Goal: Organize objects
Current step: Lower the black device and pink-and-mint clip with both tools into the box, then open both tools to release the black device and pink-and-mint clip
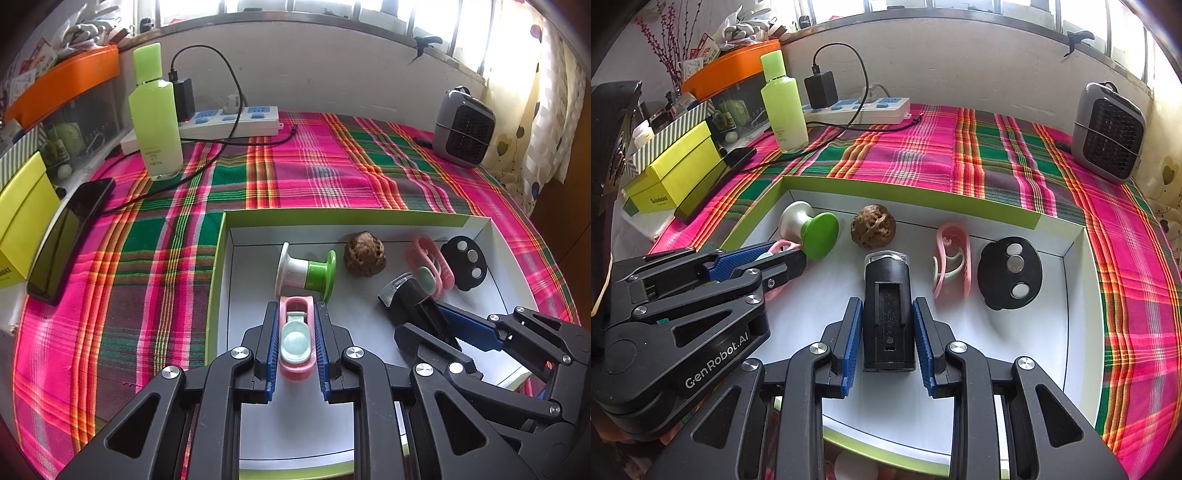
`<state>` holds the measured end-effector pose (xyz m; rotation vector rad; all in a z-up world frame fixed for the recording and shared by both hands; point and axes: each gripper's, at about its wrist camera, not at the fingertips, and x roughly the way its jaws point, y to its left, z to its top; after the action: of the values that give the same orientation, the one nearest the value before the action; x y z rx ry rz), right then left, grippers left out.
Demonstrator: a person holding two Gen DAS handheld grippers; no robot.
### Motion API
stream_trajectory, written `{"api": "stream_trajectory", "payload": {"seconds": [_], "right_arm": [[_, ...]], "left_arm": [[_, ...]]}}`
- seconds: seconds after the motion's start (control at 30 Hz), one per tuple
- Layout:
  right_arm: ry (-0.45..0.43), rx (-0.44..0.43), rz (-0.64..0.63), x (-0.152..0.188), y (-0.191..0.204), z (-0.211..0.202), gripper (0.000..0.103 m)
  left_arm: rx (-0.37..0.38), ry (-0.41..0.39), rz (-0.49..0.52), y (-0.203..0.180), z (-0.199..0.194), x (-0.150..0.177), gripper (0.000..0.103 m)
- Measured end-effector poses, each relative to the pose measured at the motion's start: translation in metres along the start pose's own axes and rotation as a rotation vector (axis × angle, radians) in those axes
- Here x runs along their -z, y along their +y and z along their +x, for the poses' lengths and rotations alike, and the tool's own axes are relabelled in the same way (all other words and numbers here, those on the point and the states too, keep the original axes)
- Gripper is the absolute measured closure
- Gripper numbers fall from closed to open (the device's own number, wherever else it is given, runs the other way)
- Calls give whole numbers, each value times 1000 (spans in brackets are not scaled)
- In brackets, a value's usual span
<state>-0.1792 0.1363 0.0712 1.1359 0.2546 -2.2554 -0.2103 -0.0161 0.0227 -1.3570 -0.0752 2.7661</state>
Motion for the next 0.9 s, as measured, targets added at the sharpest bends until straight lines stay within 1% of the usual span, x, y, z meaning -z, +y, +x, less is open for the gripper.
{"api": "stream_trajectory", "payload": {"seconds": [0.2,0.33,0.53,0.6,0.67,0.7,0.9], "right_arm": [[0,0,-1,0,0,0,74],[0,1,0,0,-1,0,74],[3,9,-7,2,0,-1,74],[3,10,-6,2,0,-2,73],[3,17,-2,2,-1,-3,68],[2,17,1,3,-1,-3,67],[-13,17,14,3,-2,-9,64]], "left_arm": [[-9,-2,0,-1,-1,1,85],[-12,-5,-5,0,-3,1,81],[-9,-4,-7,0,-5,3,80],[-6,-4,-10,0,-6,3,80],[-6,-4,-13,0,-6,4,80],[-7,-4,-16,1,-7,4,80],[-12,-17,-26,2,-15,6,72]]}}
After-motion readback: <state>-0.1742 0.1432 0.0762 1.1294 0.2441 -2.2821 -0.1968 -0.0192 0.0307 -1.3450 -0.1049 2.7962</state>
